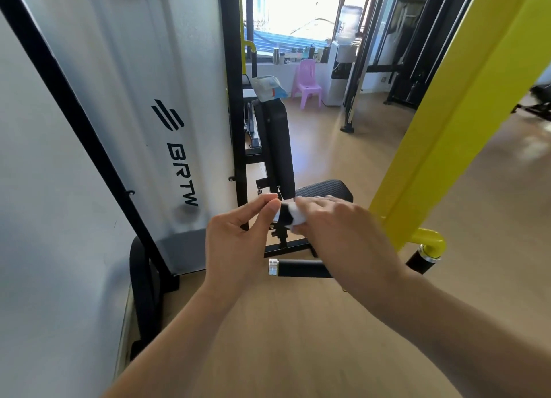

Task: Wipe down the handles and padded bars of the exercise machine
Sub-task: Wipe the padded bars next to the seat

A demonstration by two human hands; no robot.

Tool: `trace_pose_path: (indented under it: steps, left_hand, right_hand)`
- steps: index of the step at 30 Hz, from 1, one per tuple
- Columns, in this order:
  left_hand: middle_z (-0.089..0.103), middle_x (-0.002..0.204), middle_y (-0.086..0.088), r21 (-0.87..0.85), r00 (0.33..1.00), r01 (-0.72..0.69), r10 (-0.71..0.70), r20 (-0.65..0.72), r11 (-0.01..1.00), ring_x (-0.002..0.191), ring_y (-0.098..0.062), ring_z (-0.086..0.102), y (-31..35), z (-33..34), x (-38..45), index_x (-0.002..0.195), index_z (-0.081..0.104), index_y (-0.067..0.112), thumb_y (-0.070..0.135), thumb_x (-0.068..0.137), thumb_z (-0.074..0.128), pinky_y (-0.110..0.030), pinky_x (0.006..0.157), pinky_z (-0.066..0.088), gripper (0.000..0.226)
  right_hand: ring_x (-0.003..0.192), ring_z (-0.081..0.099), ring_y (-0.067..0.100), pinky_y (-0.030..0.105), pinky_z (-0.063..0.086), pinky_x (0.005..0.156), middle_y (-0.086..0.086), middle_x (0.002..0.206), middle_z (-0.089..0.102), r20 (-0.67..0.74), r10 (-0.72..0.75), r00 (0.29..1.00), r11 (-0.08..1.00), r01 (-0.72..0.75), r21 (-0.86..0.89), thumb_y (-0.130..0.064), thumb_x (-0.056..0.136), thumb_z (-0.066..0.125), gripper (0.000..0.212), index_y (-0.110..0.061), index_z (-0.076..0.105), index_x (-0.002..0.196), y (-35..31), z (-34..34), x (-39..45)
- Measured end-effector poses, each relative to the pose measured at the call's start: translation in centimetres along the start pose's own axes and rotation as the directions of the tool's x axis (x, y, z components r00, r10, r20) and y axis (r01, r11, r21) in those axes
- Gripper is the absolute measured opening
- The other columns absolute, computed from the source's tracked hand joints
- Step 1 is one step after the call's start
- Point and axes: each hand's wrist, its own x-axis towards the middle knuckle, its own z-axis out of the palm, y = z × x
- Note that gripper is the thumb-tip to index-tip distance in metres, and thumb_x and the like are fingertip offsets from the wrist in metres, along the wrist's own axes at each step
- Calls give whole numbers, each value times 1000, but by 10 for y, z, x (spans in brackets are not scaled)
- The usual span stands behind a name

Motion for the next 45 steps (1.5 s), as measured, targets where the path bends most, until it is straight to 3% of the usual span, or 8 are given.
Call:
trace_pose_path:
  steps: [7, 12, 21, 27, 31, 36, 40, 45]
  left_hand:
    - [75, 95, 25, 84, 996, -82, 85, -34, 993, 90, -3, 71, -4, 3, 0, 91, 67, 65, 44, 91, 71, -28, 83, 58, 21]
    - [72, 96, 17, 132, 990, -124, 132, -53, 983, 91, -3, 67, -7, 6, -3, 90, 59, 77, 59, 87, 62, -34, 78, 56, 18]
    - [74, 100, 18, 134, 987, -148, 154, -35, 980, 99, -3, 69, -9, 0, 1, 102, 70, 57, 50, 90, 65, -34, 86, 58, 14]
    - [71, 95, 25, 116, 989, -132, 139, -57, 984, 97, 1, 68, -7, 4, -1, 97, 67, 58, 43, 90, 70, -16, 80, 52, 17]
    - [71, 94, 29, 123, 986, -159, 165, -33, 980, 100, -1, 69, -5, 2, -2, 99, 66, 58, 42, 92, 70, -22, 82, 54, 18]
    - [72, 97, 27, 130, 981, -182, 189, -42, 975, 101, -2, 68, -8, 1, -4, 106, 71, 50, 42, 93, 68, -21, 84, 54, 15]
    - [68, 97, 34, 175, 978, -195, 206, -42, 965, 102, 3, 67, -10, 2, -4, 107, 70, 52, 46, 92, 68, -24, 85, 55, 16]
    - [65, 91, 35, 177, 982, -180, 188, -32, 968, 94, 5, 66, -8, 3, -5, 101, 67, 60, 52, 91, 66, -23, 77, 57, 13]
  right_hand:
    - [84, 68, 17, 28, 47, 66, -5, 99, 71, 134, -26, 991, 992, 10, 122, -46, 90, 67, 34, -20, 63, 112, 3, -4, 10]
    - [71, 51, 16, 28, 42, 60, -4, 95, 66, 287, -42, 957, 999, 30, 45, -45, 97, 56, 32, -22, 46, 116, 36, -18, 9]
    - [81, 60, 10, 20, 44, 74, -4, 96, 74, 47, -48, 998, 940, 29, 339, -55, 84, 67, 39, -21, 78, 100, 14, 0, 18]
    - [96, 69, 17, 32, 55, 79, -5, 111, 74, 131, -34, 991, 985, 11, 172, -50, 93, 59, 40, -24, 67, 123, 24, -13, 1]
    - [76, 73, 16, 30, 58, 67, -4, 90, 77, 16, -66, 998, 940, 56, 336, -61, 94, 40, 58, -17, 74, 111, 14, 0, 11]
    - [79, 65, 9, 28, 51, 71, -10, 91, 72, 168, -99, 981, 870, 3, 494, -55, 100, 45, 39, -31, 68, 120, 14, 2, 20]
    - [75, 54, 13, 26, 37, 59, -7, 80, 62, 428, -64, 902, 956, -68, 286, -48, 93, 61, 20, -30, 66, 99, 36, -20, 19]
    - [82, 64, 16, 24, 38, 62, -5, 96, 69, 332, -2, 943, 997, 26, -68, -43, 97, 56, 21, -26, 60, 109, 34, -23, 0]
